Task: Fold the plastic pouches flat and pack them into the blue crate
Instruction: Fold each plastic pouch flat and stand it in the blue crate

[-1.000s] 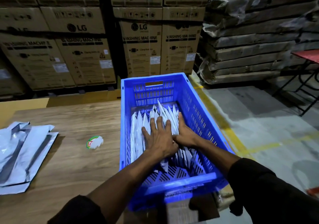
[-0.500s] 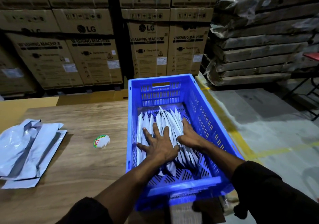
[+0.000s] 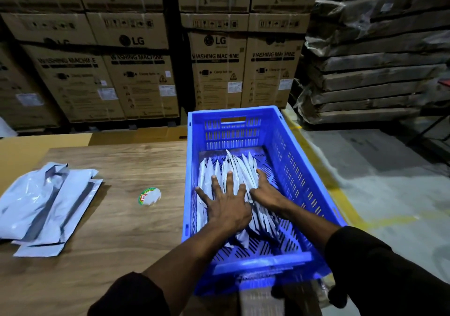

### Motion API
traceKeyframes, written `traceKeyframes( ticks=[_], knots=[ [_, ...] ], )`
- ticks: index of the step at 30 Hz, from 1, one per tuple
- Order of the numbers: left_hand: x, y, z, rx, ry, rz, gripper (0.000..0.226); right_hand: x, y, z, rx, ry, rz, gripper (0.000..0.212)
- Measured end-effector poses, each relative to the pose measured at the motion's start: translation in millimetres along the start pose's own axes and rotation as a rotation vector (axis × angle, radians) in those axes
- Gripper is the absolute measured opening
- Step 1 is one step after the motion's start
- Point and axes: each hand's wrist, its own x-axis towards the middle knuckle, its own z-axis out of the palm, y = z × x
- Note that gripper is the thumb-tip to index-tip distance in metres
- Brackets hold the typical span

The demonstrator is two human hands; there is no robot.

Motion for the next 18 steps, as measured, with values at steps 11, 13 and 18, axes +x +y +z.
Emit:
traceKeyframes(
  ticks=[11, 13, 18],
  knots=[
    [3.7, -3.4, 10.7, -0.105, -0.070, -0.019, 0.083, 4.3, -3.0, 12.1, 0.214, -0.095, 0.026, 0.079],
    [3.4, -3.8, 10.9, -0.099, -0.085, -0.031, 0.083, 4.7, 0.7, 12.7, 0.208, -0.114, 0.014, 0.085],
    [2.0, -1.5, 13.2, -0.125, -0.101, -0.043, 0.093, 2.6, 1.1, 12.9, 0.293, -0.179, 0.033, 0.090]
  ],
)
